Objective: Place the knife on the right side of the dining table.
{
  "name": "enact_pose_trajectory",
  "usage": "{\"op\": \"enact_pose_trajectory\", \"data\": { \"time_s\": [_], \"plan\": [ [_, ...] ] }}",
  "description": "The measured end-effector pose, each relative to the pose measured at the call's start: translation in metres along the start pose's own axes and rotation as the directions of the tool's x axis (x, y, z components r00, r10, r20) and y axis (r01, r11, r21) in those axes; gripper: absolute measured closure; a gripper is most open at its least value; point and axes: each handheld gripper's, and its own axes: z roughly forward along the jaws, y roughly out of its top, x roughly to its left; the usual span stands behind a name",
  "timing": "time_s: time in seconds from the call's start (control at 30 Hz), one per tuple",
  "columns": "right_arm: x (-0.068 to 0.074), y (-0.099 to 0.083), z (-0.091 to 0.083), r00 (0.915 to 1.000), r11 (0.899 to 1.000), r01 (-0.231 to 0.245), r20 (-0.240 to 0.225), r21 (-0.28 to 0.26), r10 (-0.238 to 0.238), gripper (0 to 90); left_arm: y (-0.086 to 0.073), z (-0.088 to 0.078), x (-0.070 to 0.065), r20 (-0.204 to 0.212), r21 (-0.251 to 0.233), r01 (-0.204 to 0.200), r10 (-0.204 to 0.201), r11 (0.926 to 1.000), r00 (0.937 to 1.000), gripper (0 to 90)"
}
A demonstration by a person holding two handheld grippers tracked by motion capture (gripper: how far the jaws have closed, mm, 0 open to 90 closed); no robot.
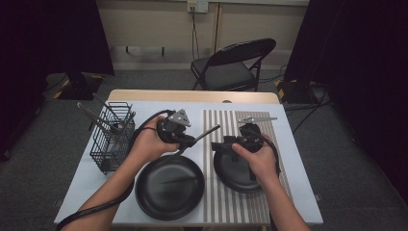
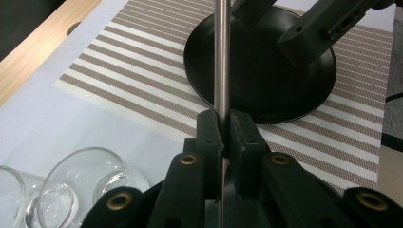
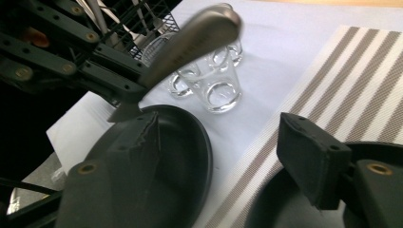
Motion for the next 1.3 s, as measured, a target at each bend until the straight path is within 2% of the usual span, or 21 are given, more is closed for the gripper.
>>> {"op": "enact_pose_trajectory", "data": {
  "time_s": [0.07,0.53,0.77,0.9,1.3],
  "plan": [
    [0.003,0.002,0.002,0.9999,1.0,-0.007,-0.011,-0.002,0.007,33.0,0.001,0.001,0.0,0.004,0.003,-0.013,0.013,0.9999,0.9999,83.3],
    [0.011,0.012,0.004,0.9966,0.997,-0.066,-0.051,-0.044,0.064,41.9,0.004,0.004,-0.005,0.011,-0.002,-0.017,0.017,0.9999,0.9998,83.2],
    [0.014,0.015,0.006,0.995,0.994,-0.092,-0.044,-0.057,0.089,45.1,0.004,0.007,-0.007,0.008,0.003,-0.02,0.02,0.9998,0.9998,83.2],
    [0.013,0.015,0.006,0.993,0.991,-0.112,-0.045,-0.067,0.109,49.2,0.004,0.007,-0.007,0.008,-0.01,-0.004,0.004,0.9999,1.0,83.2],
    [0.014,0.017,0.004,0.9898,0.983,-0.14,-0.044,-0.123,0.136,59.3,0.006,0.005,-0.006,0.004,-0.009,0.002,-0.002,1.0,1.0,83.2]
  ]
}}
